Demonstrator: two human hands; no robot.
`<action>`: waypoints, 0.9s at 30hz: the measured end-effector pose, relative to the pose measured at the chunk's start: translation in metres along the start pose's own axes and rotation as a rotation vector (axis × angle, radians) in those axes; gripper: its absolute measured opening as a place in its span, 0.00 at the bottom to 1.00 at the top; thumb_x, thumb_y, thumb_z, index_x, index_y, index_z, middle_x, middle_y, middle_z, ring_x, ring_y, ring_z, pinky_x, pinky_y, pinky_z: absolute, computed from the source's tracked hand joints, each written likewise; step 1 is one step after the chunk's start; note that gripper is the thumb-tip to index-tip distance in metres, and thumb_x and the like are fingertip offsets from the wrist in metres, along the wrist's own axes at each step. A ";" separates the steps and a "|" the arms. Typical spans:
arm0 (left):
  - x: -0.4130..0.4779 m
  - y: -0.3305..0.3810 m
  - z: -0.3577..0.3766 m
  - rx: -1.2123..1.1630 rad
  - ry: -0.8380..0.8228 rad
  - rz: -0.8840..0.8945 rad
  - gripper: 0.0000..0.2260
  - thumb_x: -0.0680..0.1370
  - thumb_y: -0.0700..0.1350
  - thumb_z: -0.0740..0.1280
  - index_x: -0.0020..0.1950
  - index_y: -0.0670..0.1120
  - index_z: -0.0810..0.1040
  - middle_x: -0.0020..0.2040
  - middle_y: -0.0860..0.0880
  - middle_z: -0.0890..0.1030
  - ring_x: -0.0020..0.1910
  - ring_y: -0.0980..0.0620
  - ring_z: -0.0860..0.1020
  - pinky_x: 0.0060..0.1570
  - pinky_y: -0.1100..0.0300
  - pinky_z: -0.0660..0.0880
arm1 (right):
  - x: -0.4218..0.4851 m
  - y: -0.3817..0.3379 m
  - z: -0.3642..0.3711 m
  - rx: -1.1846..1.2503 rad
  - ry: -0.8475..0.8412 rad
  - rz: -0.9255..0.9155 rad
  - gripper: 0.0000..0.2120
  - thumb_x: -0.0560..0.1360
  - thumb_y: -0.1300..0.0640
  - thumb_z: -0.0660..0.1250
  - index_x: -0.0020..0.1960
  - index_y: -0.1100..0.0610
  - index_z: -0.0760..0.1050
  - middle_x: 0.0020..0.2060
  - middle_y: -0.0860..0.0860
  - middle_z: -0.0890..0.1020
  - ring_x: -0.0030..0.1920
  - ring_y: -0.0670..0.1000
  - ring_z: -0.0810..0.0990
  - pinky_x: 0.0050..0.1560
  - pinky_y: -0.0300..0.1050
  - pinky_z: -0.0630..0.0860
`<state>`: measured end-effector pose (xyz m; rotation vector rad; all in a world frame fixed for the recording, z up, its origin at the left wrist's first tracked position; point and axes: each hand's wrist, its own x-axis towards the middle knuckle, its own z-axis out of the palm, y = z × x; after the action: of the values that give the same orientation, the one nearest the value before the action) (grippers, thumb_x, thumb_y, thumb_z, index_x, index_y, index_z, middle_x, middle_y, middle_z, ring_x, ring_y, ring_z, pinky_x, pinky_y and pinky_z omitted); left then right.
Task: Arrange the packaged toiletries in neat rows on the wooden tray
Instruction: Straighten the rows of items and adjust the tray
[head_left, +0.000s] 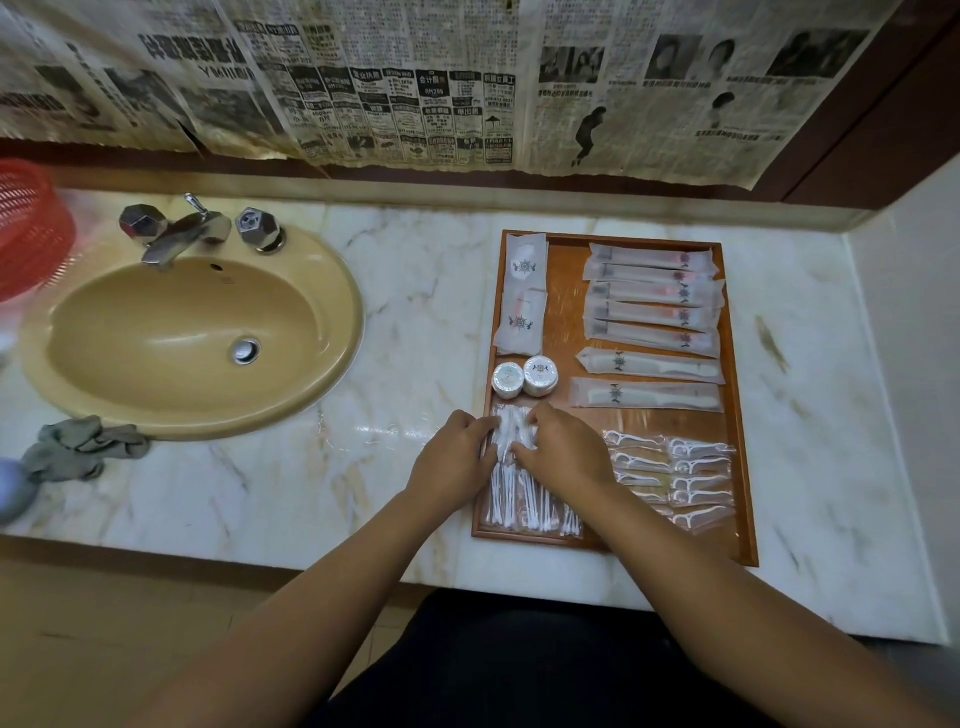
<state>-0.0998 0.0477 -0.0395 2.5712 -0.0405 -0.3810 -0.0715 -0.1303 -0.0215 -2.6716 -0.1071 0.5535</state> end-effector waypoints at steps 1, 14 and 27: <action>0.000 0.000 0.000 0.000 0.002 0.003 0.20 0.81 0.51 0.66 0.73 0.52 0.74 0.59 0.47 0.76 0.51 0.47 0.79 0.48 0.55 0.78 | 0.000 0.000 -0.001 0.024 -0.009 0.025 0.21 0.75 0.43 0.69 0.64 0.50 0.73 0.54 0.49 0.83 0.55 0.54 0.81 0.47 0.48 0.77; 0.006 0.003 0.000 0.121 0.005 -0.012 0.21 0.82 0.57 0.63 0.74 0.56 0.70 0.63 0.49 0.74 0.52 0.49 0.79 0.45 0.56 0.80 | -0.008 0.039 -0.043 0.487 -0.013 0.329 0.07 0.76 0.56 0.73 0.53 0.51 0.80 0.43 0.45 0.83 0.40 0.43 0.82 0.35 0.36 0.74; 0.006 0.006 0.000 0.153 0.000 -0.018 0.21 0.82 0.57 0.63 0.74 0.55 0.71 0.65 0.48 0.74 0.54 0.47 0.79 0.45 0.55 0.80 | -0.009 0.040 -0.035 0.101 -0.051 0.351 0.10 0.77 0.50 0.70 0.38 0.49 0.82 0.39 0.46 0.84 0.40 0.50 0.81 0.43 0.45 0.79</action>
<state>-0.0933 0.0420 -0.0376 2.7242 -0.0487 -0.3988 -0.0660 -0.1816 -0.0056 -2.5904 0.3728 0.7128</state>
